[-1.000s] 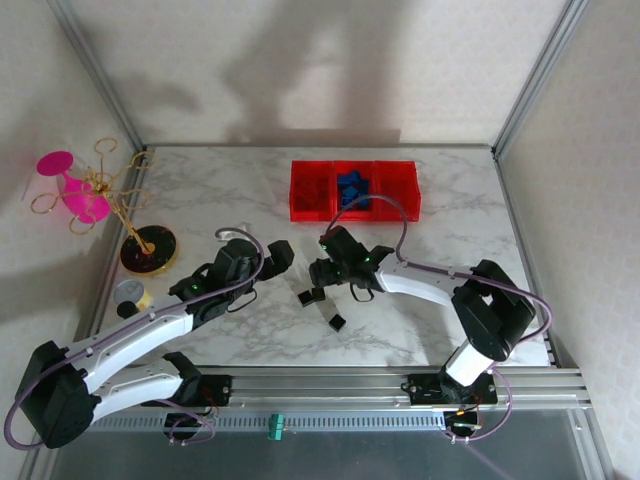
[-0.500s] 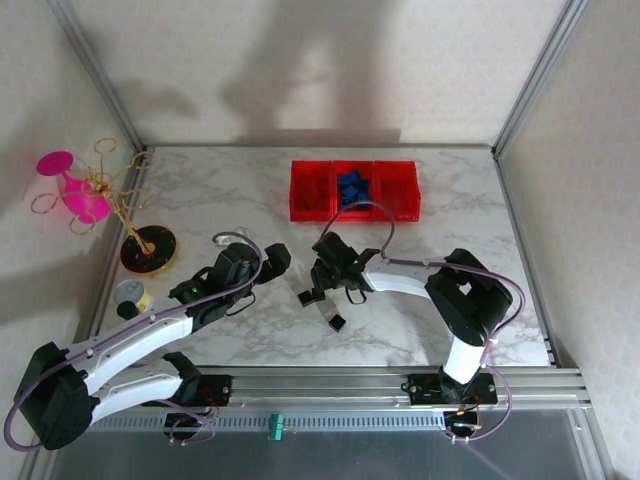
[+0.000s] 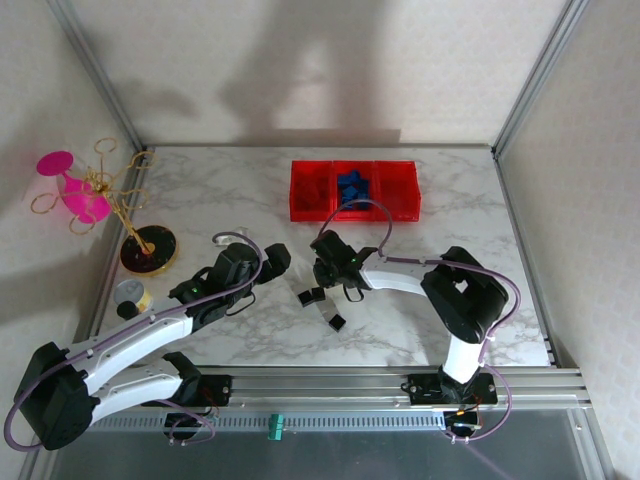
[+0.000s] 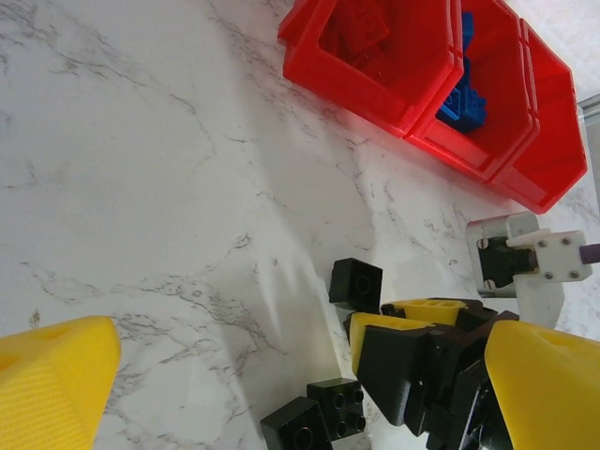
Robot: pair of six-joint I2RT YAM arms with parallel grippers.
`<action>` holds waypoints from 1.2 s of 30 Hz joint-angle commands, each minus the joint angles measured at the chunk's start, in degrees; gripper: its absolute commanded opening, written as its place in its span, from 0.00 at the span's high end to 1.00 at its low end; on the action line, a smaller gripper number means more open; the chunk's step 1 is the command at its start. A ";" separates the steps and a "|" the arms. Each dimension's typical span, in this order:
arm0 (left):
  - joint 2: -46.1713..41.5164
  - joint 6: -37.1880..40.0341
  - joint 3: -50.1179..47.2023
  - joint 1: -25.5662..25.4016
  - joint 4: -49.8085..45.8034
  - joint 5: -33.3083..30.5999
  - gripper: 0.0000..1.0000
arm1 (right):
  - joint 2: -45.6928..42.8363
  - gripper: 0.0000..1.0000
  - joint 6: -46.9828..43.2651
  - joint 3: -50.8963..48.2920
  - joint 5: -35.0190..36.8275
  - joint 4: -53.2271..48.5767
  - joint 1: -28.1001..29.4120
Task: Sort the legos into containers by color
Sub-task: Pick up the lego from the center of the table, then place the lego in the container.
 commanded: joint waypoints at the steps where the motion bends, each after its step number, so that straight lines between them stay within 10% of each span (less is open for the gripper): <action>1: -0.52 -0.38 1.24 -0.74 -0.34 -0.95 0.00 | -4.20 0.67 1.18 0.87 -0.78 -0.95 -1.38; 14: 5.23 1.74 7.88 -4.40 2.59 -0.95 0.00 | -12.61 0.68 2.73 4.09 0.65 -3.75 -17.90; 36: 15.82 5.89 18.20 -5.86 6.67 0.10 0.00 | 11.84 0.58 0.33 28.26 8.55 -0.13 -32.81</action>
